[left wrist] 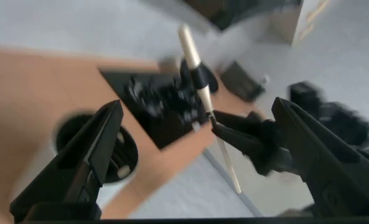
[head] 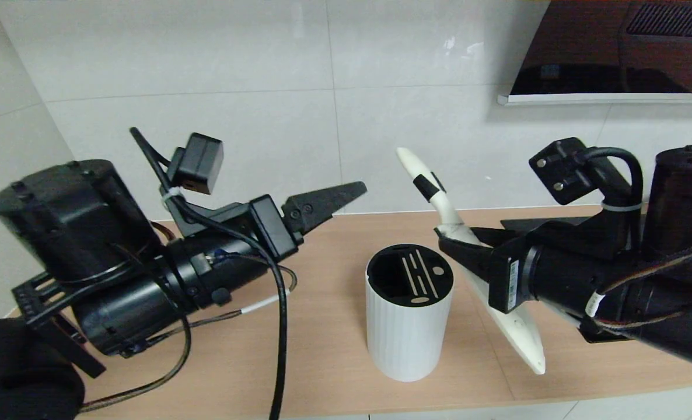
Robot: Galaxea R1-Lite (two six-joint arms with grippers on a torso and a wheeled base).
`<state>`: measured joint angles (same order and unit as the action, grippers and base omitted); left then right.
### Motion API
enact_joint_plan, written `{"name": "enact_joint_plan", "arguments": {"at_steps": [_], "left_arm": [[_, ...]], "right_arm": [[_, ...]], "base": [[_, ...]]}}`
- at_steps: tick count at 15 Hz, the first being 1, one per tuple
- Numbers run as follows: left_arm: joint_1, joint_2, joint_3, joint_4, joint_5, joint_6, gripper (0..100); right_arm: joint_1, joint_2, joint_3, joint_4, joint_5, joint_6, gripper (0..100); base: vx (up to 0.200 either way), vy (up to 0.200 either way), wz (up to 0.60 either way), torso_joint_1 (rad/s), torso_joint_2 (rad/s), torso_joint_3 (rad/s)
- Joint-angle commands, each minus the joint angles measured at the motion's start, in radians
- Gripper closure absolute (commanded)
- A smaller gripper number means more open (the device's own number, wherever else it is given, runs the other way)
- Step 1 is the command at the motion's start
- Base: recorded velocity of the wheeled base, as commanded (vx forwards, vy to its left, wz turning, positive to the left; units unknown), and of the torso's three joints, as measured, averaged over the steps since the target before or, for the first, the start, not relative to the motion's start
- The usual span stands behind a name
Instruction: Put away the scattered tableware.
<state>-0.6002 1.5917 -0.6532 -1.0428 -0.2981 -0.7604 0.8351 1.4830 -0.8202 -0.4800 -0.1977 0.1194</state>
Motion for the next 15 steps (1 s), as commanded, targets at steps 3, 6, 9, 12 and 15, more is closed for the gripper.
{"name": "enact_joint_plan", "arguments": {"at_steps": [3,6,9,12,15], "left_arm": [[-0.043,0.073,0.006,-0.008,0.033,-0.014,0],[-0.070,0.126,0.001,-0.074,0.051,-0.043,0],[-0.078,0.179,0.014,-0.243,0.053,-0.094,0],[-0.079,0.188,0.014,-0.244,0.057,-0.094,0],[-0.082,0.194,0.014,-0.246,0.063,-0.094,0]], "right_arm": [[0.047,0.043,0.004,-0.015,-0.003,0.013,100],[0.113,0.048,0.007,-0.022,-0.003,0.040,100],[0.124,0.059,0.009,-0.028,-0.003,0.040,100],[0.142,0.063,0.021,-0.040,-0.003,0.039,100],[0.144,0.069,0.024,-0.057,-0.003,0.039,100]], "base": [[0.000,0.000,0.00,0.000,0.00,0.000],[0.000,0.000,0.00,0.000,0.00,0.000],[0.000,0.000,0.00,0.000,0.00,0.000],[0.000,0.000,0.00,0.000,0.00,0.000],[0.000,0.000,0.00,0.000,0.00,0.000]]}}
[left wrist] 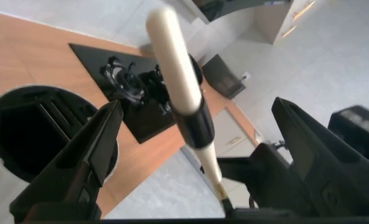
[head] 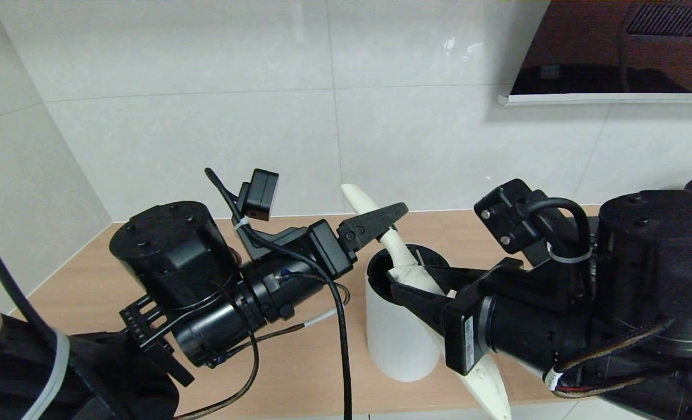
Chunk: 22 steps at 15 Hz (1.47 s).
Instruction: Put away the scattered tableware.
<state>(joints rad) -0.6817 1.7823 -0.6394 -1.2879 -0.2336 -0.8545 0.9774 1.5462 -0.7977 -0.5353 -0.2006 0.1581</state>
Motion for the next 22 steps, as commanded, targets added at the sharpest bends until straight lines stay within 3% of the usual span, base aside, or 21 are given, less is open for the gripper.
{"name": "enact_joint_plan", "arguments": {"at_steps": [1,9,10,21,22], "left_arm": [[-0.004,0.006,-0.002,-0.001,0.007,0.000,0],[-0.019,0.009,-0.002,-0.002,0.014,0.000,0],[-0.019,0.015,-0.003,-0.002,0.014,0.000,100],[-0.018,0.015,-0.005,-0.002,0.013,0.000,100],[-0.018,0.011,-0.005,-0.002,0.013,0.000,100]], "right_arm": [[0.001,0.017,0.003,-0.003,0.000,0.000,100],[0.001,0.043,0.028,-0.077,0.000,-0.003,100],[0.003,0.041,0.031,-0.078,0.000,-0.005,100],[0.018,0.035,0.032,-0.077,-0.003,-0.005,100],[0.018,0.035,0.032,-0.077,-0.003,-0.003,0]], "base": [[0.000,0.000,0.00,0.000,0.00,0.000],[0.000,0.000,0.00,0.000,0.00,0.000],[0.000,0.000,0.00,0.000,0.00,0.000],[0.000,0.000,0.00,0.000,0.00,0.000],[0.000,0.000,0.00,0.000,0.00,0.000]]}}
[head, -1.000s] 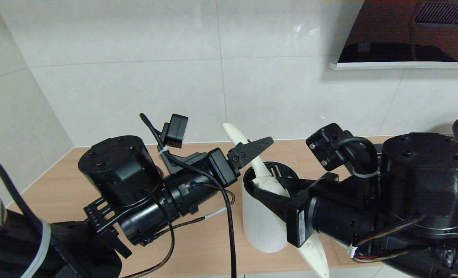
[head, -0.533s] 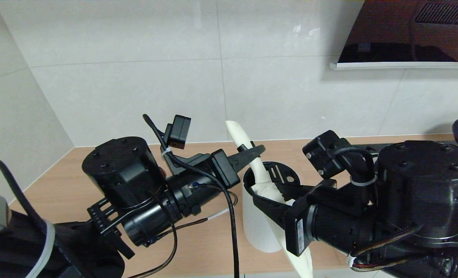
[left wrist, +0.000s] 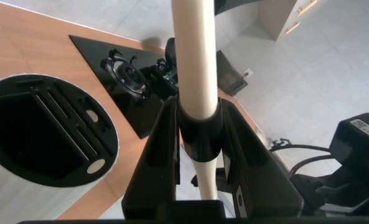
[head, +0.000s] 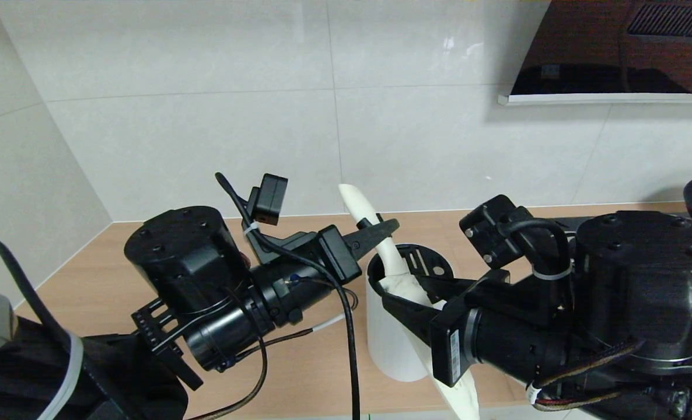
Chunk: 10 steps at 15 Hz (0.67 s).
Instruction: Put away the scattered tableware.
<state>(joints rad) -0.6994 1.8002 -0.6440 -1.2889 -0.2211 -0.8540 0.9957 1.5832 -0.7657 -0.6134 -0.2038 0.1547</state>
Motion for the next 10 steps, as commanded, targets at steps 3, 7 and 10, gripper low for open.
{"name": "enact_joint_plan", "arguments": {"at_steps": [3,7,10], "left_arm": [[0.000,-0.016,0.003,-0.003,0.000,0.003,100],[-0.003,-0.119,0.011,-0.006,-0.007,0.029,100],[0.034,-0.130,-0.023,-0.004,-0.014,0.216,100]], "right_arm": [[0.001,-0.002,0.002,0.000,0.003,0.005,0],[-0.017,-0.086,0.033,-0.081,0.003,-0.007,0],[-0.163,-0.161,-0.001,-0.078,0.011,-0.009,0]], "base": [[0.000,0.000,0.00,0.000,0.00,0.000],[0.000,0.000,0.00,0.000,0.00,0.000],[0.000,0.000,0.00,0.000,0.00,0.000]]}}
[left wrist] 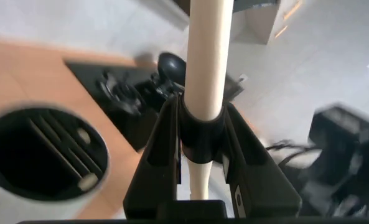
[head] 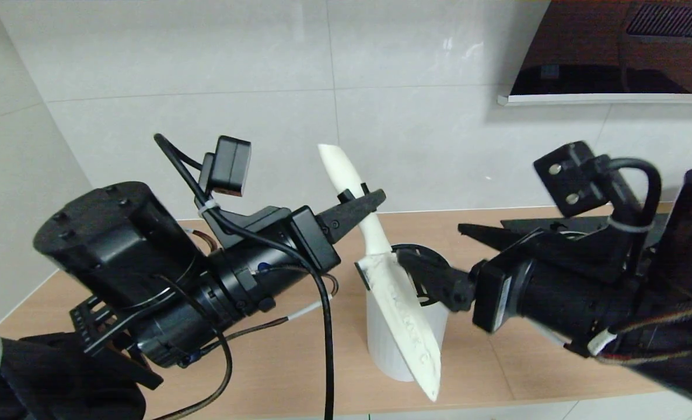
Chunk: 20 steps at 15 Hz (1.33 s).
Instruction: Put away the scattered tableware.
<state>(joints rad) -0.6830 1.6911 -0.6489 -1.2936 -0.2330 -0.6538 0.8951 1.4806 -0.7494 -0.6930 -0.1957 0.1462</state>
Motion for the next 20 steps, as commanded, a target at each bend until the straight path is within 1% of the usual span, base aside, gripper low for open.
{"name": "enact_joint_plan", "arguments": {"at_steps": [1,3,4,5,7,8,9,10,11,12,14,15,16,20], "left_arm": [[0.037,-0.005,-0.078,0.000,-0.017,0.072,100],[0.088,0.019,-0.175,-0.003,-0.065,0.149,100],[0.125,0.019,-0.176,-0.021,-0.083,0.201,100],[0.141,0.035,-0.172,-0.039,-0.104,0.252,100],[0.151,0.093,-0.169,-0.119,-0.117,0.384,100],[0.151,0.117,-0.176,-0.148,-0.118,0.418,100],[0.140,0.168,-0.201,-0.208,-0.128,0.433,100],[0.122,0.217,-0.216,-0.262,-0.138,0.434,100],[0.115,0.254,-0.233,-0.277,-0.141,0.438,100],[0.109,0.277,-0.245,-0.277,-0.141,0.450,100],[0.106,0.299,-0.242,-0.277,-0.141,0.488,100],[0.103,0.314,-0.241,-0.277,-0.141,0.522,100],[0.094,0.317,-0.241,-0.277,-0.141,0.527,100],[0.086,0.326,-0.232,-0.277,-0.141,0.528,100]], "right_arm": [[-0.104,-0.066,-0.028,0.001,0.002,0.000,0],[-0.139,-0.066,-0.031,0.001,0.007,0.000,0],[-0.142,-0.059,-0.031,0.001,0.007,0.000,0],[-0.143,-0.048,-0.030,0.001,0.007,0.000,0],[-0.143,-0.025,-0.030,0.001,0.007,0.000,0],[-0.143,-0.017,-0.030,0.001,0.007,0.000,0],[-0.143,-0.008,-0.030,0.001,0.007,0.000,0],[-0.143,-0.008,-0.030,0.001,0.007,0.000,0],[-0.143,-0.010,-0.030,0.001,0.007,0.000,0],[-0.143,-0.008,-0.028,0.001,0.006,0.000,0],[-0.143,-0.005,-0.028,0.001,0.006,0.000,0],[-0.143,0.007,-0.030,0.001,0.006,-0.014,0],[-0.143,0.015,-0.028,0.001,0.004,-0.019,0],[-0.143,0.027,-0.030,0.000,-0.001,-0.019,0]], "base": [[0.000,0.000,0.00,0.000,0.00,0.000],[0.000,0.000,0.00,0.000,0.00,0.000],[0.000,0.000,0.00,0.000,0.00,0.000],[0.000,0.000,0.00,0.000,0.00,0.000],[0.000,0.000,0.00,0.000,0.00,0.000],[0.000,0.000,0.00,0.000,0.00,0.000],[0.000,0.000,0.00,0.000,0.00,0.000],[0.000,0.000,0.00,0.000,0.00,0.000],[0.000,0.000,0.00,0.000,0.00,0.000],[0.000,0.000,0.00,0.000,0.00,0.000],[0.000,0.000,0.00,0.000,0.00,0.000],[0.000,0.000,0.00,0.000,0.00,0.000],[0.000,0.000,0.00,0.000,0.00,0.000],[0.000,0.000,0.00,0.000,0.00,0.000]]}}
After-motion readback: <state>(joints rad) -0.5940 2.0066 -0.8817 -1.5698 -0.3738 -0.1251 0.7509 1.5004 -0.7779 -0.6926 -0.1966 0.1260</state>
